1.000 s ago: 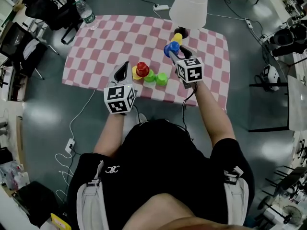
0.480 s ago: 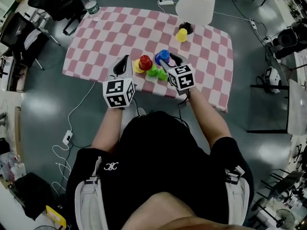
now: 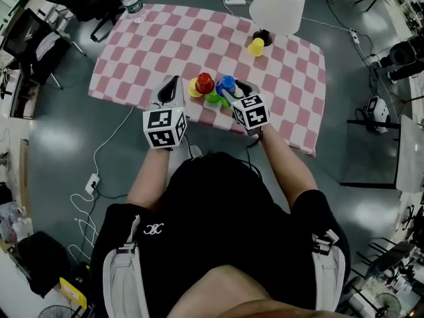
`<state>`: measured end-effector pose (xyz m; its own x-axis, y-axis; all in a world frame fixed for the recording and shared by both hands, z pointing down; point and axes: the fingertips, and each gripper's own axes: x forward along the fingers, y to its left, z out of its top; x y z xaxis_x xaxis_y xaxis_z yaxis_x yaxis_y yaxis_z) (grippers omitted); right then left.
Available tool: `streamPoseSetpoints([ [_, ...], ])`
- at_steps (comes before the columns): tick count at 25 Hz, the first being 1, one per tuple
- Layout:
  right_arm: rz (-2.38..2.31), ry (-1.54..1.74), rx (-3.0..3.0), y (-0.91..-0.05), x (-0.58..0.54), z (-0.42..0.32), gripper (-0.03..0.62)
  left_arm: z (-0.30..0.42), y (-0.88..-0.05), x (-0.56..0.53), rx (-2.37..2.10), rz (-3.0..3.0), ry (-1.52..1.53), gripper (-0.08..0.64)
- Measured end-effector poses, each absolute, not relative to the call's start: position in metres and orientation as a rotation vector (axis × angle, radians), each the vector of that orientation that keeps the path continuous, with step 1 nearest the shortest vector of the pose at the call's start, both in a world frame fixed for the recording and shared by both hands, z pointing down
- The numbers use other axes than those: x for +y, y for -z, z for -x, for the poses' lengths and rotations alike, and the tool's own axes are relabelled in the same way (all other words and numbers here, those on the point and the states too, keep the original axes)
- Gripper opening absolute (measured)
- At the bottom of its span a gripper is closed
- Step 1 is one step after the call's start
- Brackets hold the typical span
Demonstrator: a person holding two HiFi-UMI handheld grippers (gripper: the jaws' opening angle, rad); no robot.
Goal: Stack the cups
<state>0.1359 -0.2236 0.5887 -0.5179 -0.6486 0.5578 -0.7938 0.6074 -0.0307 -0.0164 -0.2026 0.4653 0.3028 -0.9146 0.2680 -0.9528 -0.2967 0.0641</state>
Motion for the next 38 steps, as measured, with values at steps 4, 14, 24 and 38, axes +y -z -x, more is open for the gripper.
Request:
streamPoseSetpoints([
  [4,-1.123,-0.38,-2.331,-0.596,-0.22,-0.135,0.209,0.018,-0.467,-0.201,-1.72,-2.353,-0.272,0.015],
  [14,-1.1,-0.359,-2.322,-0.607,-0.213,-0.132,0.209,0.023,-0.467,-0.199,-1.72,-2.343,-0.258,0.015],
  [24,-1.117,-0.343,-2.312,-0.613,-0.215,-0.133,0.21,0.027,-0.472,-0.199,-1.717,-2.332,-0.259,0.015],
  [38,-1.251,-0.292,-2.484,-0.541,-0.226,-0.127,0.241,0.016,-0.468,-0.206,-1.677,-2.373,-0.245,0.015],
])
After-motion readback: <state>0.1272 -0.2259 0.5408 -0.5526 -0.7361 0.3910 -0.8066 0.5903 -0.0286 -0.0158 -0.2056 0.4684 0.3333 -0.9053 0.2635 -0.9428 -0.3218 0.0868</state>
